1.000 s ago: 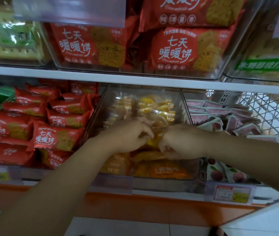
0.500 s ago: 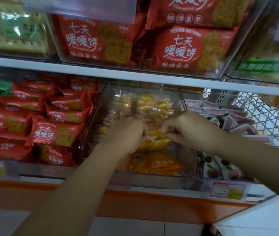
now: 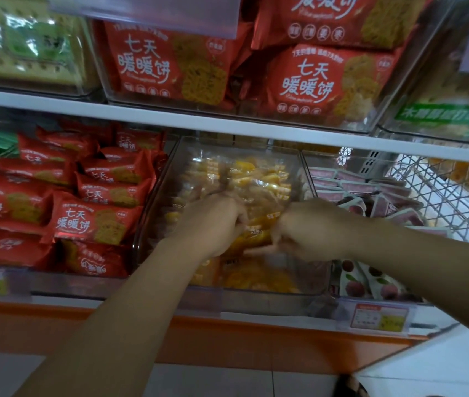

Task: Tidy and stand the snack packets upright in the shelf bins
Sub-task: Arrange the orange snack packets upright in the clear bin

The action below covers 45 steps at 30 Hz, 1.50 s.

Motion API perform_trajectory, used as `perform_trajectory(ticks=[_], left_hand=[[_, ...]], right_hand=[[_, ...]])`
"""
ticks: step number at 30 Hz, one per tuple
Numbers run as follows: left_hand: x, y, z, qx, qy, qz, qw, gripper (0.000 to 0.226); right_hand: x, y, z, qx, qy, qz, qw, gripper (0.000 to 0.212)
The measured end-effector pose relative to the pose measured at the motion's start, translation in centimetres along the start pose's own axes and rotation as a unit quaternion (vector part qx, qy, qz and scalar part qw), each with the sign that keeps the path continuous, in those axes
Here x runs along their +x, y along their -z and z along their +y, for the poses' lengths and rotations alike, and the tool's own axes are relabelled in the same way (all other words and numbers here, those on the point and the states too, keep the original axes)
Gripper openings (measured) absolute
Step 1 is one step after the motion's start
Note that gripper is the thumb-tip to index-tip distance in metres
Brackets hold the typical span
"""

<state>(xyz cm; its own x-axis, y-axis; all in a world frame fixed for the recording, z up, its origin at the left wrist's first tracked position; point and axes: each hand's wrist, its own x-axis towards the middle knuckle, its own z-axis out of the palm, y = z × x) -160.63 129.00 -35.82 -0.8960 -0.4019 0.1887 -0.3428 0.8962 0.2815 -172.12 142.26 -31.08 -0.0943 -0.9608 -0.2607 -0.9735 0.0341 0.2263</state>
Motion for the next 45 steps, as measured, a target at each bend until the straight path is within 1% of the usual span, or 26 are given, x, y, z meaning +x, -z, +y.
perform_trajectory(ticks=[4,6,8,11,12,13,14,15,16,17,18,19,22,24,26,28,29,30,32,33,35,36,37,40,42,45], left_hand=[[0.4,-0.2,-0.2,0.046,0.001,-0.019,0.999,0.020],[0.4,-0.3,-0.3,0.038,-0.001,-0.014,0.999,0.019],[0.4,-0.2,-0.2,0.011,-0.006,-0.003,1.000,0.013],[0.4,0.1,-0.2,-0.006,-0.005,-0.016,1.000,0.014],[0.4,0.1,-0.3,-0.006,-0.003,-0.022,1.000,0.016],[0.4,0.1,-0.3,-0.006,-0.001,-0.026,1.000,0.016],[0.4,0.1,-0.3,-0.010,0.000,-0.027,1.000,0.014],[0.4,0.1,-0.3,-0.014,0.001,-0.025,1.000,0.012],[0.4,0.0,-0.2,-0.019,0.003,-0.021,1.000,0.010],[0.4,0.0,-0.2,-0.022,0.004,-0.019,1.000,0.009],[0.4,0.0,-0.2,-0.025,0.005,-0.018,1.000,0.008],[0.3,0.1,-0.1,-0.026,0.006,-0.017,0.999,0.008],[0.2,0.1,-0.1,-0.017,0.006,-0.015,1.000,0.008],[0.2,0.1,0.0,-0.008,0.005,-0.013,1.000,0.008],[0.2,0.1,0.1,-0.005,0.006,-0.009,1.000,0.009],[0.2,0.1,0.1,-0.005,0.003,-0.003,1.000,0.010],[0.1,0.1,0.1,-0.003,0.001,-0.002,1.000,0.010],[0.1,0.1,0.0,-0.001,0.000,-0.003,1.000,0.010],[0.1,0.1,0.0,0.001,-0.003,-0.004,1.000,0.010],[0.1,0.1,-0.1,0.005,-0.005,-0.005,1.000,0.013],[0.3,0.1,-0.2,0.016,-0.008,-0.005,1.000,0.022],[0.4,0.1,-0.2,0.020,-0.006,-0.005,1.000,0.027],[0.4,0.2,-0.2,0.023,-0.004,-0.007,1.000,0.031],[0.3,0.3,-0.1,0.026,-0.012,-0.022,0.999,0.034],[0.4,0.3,-0.5,0.012,-0.016,-0.026,0.999,0.038],[0.6,0.1,-1.3,-0.029,-0.024,-0.023,0.999,0.028]], right_hand=[[-2.0,0.9,1.5,0.090,-0.094,0.168,0.977,0.014],[-3.0,0.6,2.1,0.210,-0.129,0.220,0.944,0.009],[-4.1,-0.1,2.0,0.379,-0.157,0.222,0.884,0.009],[-6.2,-0.9,1.2,0.601,-0.174,0.237,0.743,0.011],[-7.0,-1.0,0.9,0.636,-0.173,0.258,0.706,0.012],[-7.7,-0.9,0.6,0.653,-0.177,0.279,0.681,0.014],[-8.5,-0.9,0.4,0.649,-0.187,0.299,0.674,0.018],[-9.1,-0.9,0.1,0.622,-0.204,0.317,0.686,0.023],[-9.5,-1.1,-0.1,0.579,-0.221,0.327,0.713,0.023],[-9.8,-1.2,-0.3,0.534,-0.243,0.332,0.738,0.017],[-9.9,-1.5,-0.4,0.499,-0.268,0.333,0.753,0.008],[-9.9,-1.7,-0.5,0.473,-0.292,0.336,0.760,0.007],[-9.6,-2.4,-0.3,0.400,-0.309,0.351,0.788,0.028],[-9.6,-2.0,-0.1,0.362,-0.280,0.305,0.835,0.046],[-9.5,-1.5,0.1,0.323,-0.255,0.200,0.889,0.059],[-9.4,-0.6,0.2,0.260,-0.225,0.135,0.929,0.055],[-9.5,-0.1,0.1,0.228,-0.207,0.130,0.943,0.051],[-9.7,0.4,0.1,0.205,-0.191,0.142,0.950,0.047],[-10.0,0.8,-0.2,0.212,-0.165,0.196,0.943,0.039],[-9.9,0.7,-0.4,0.251,-0.153,0.224,0.929,0.035],[-9.4,0.3,-0.7,0.361,-0.136,0.271,0.882,0.025],[-8.8,-0.1,-0.8,0.387,-0.136,0.285,0.866,0.021],[-8.1,-0.5,-0.8,0.386,-0.135,0.297,0.863,0.017],[-5.6,-1.7,-0.7,0.334,-0.119,0.292,0.888,0.010],[-4.2,-2.3,-0.3,0.318,-0.118,0.282,0.898,0.011],[-2.9,-2.7,0.6,0.253,-0.140,0.257,0.922,0.016]])
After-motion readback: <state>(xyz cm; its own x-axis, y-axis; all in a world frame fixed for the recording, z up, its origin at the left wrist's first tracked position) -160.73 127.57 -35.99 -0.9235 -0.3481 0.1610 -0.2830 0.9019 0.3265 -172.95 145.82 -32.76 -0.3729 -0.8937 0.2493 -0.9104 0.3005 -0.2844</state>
